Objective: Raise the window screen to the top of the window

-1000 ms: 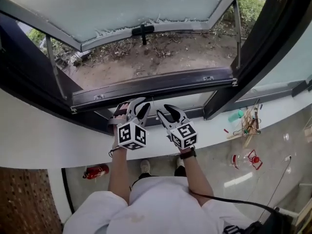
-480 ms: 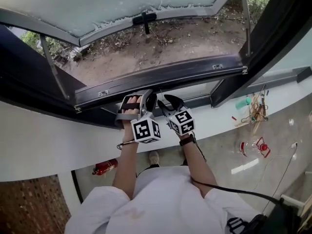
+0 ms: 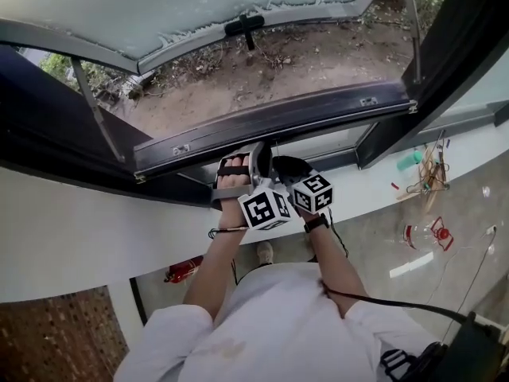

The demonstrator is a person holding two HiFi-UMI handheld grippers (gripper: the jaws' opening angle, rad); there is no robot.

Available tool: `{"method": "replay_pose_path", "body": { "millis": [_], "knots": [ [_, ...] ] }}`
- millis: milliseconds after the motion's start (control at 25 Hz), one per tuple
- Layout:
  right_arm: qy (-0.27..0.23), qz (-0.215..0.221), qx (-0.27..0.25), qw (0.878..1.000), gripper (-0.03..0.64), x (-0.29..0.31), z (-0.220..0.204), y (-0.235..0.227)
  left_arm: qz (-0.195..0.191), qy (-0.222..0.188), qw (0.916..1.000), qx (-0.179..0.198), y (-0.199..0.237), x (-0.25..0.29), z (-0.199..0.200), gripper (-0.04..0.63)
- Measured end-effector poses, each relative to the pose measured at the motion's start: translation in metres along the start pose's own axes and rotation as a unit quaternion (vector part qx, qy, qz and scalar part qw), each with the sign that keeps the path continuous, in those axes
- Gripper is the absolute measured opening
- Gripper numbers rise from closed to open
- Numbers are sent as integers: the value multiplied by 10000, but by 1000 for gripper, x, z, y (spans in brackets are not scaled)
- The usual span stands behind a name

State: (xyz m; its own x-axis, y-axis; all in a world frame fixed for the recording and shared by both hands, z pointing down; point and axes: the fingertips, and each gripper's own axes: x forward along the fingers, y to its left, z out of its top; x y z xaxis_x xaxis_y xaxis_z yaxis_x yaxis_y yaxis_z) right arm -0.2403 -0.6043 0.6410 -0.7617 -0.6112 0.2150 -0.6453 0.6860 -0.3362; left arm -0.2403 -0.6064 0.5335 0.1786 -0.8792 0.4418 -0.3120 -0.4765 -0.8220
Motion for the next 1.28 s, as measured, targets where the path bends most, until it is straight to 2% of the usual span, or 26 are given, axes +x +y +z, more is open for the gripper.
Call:
{"method": "replay_pose_path", "body": {
  "millis": [120, 240, 400, 600, 720, 800, 920, 1080, 1160, 1200, 1280],
  "knots": [
    [-89, -154, -127, 9998, 2, -5, 1, -5, 8, 93, 9999, 50, 0, -1, -2, 63],
    [199, -389, -623, 9971, 2, -7, -2, -7, 47, 169, 9997, 190, 0, 0, -2, 48],
    [513, -653, -992, 9916, 2, -12, -9, -7, 87, -93, 9999, -57, 0, 0, -2, 48],
    [406, -637, -846, 9935, 2, -26, -7, -7, 161, -459, 9984, -299, 2, -6, 1, 49],
    [320, -467, -738, 9957, 2, -26, -2, -2, 267, -582, 9959, -639, 10, -10, 2, 49],
    [242, -609, -882, 9939, 2, -28, 1, 0, 249, -673, 9943, -784, 13, -13, 2, 49],
    [195, -914, -1374, 9861, 2, -36, 4, 3, 146, -776, 9932, -858, 13, -16, 5, 49],
    [34, -851, -1440, 9859, 2, -34, 12, 12, 238, -899, 9931, -715, 22, -21, 8, 51],
    [132, -880, -1482, 9849, 2, -35, 12, 10, 347, -1173, 9878, -963, 32, -28, 14, 52],
    [386, -936, -1488, 9837, 2, -37, 1, 5, 544, -1433, 9811, -1177, 44, -37, 21, 53],
    [985, -1074, -1304, 9807, 2, -42, -41, -7, 1192, -2041, 9597, -1517, 85, -63, 39, 92]
  ]
}}
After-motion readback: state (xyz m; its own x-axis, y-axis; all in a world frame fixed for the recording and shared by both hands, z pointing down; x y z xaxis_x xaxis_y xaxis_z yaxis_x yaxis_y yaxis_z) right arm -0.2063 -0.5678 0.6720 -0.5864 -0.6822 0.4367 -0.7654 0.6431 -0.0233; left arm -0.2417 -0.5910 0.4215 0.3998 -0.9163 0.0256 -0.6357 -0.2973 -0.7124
